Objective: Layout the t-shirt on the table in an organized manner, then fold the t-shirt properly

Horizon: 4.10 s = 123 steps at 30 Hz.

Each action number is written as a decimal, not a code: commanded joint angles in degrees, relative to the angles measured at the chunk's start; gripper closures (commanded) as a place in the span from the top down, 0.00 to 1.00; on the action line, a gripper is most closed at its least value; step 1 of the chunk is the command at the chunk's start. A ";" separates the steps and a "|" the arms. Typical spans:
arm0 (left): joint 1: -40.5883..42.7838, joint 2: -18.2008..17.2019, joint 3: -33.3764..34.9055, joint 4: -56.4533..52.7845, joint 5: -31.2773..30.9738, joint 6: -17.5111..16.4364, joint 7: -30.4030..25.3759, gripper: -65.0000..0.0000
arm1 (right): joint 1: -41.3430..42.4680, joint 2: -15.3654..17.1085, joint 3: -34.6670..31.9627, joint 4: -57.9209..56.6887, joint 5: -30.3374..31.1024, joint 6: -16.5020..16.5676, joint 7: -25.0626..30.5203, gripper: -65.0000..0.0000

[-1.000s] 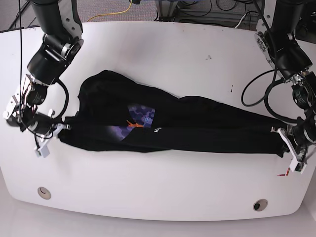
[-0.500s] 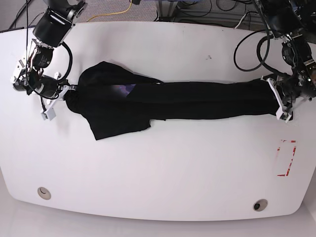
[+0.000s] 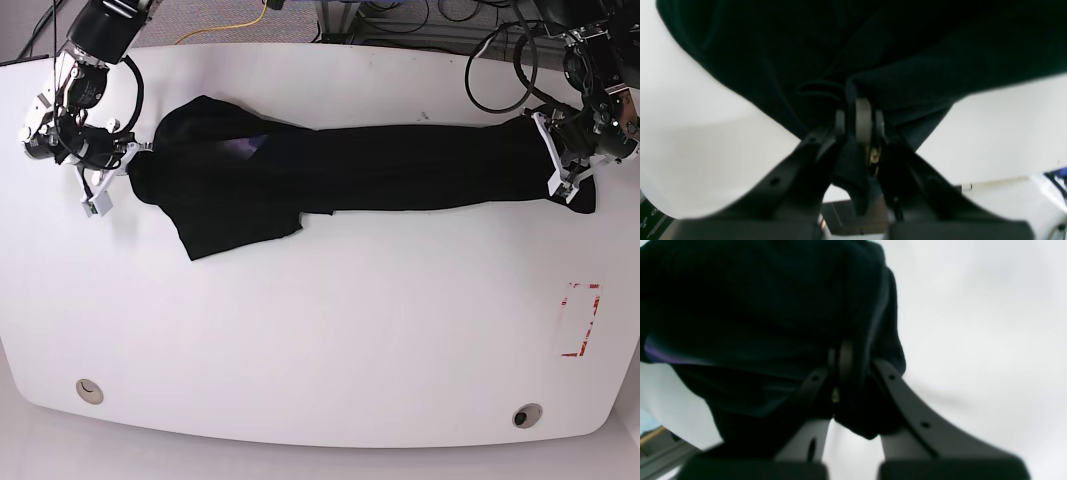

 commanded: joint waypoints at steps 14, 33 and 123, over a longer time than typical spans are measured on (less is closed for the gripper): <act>-0.88 -1.00 -0.29 1.43 0.06 -0.08 -0.10 0.44 | -1.09 0.15 0.21 1.36 0.49 0.08 0.59 0.00; -0.88 -0.91 -8.55 1.25 0.06 -0.08 0.04 0.45 | -1.09 -0.12 0.21 1.36 0.49 0.08 0.67 0.00; -9.23 -5.74 -8.73 -20.55 -18.31 -0.08 0.04 0.44 | -0.74 -3.72 0.21 1.36 0.40 0.08 0.67 0.00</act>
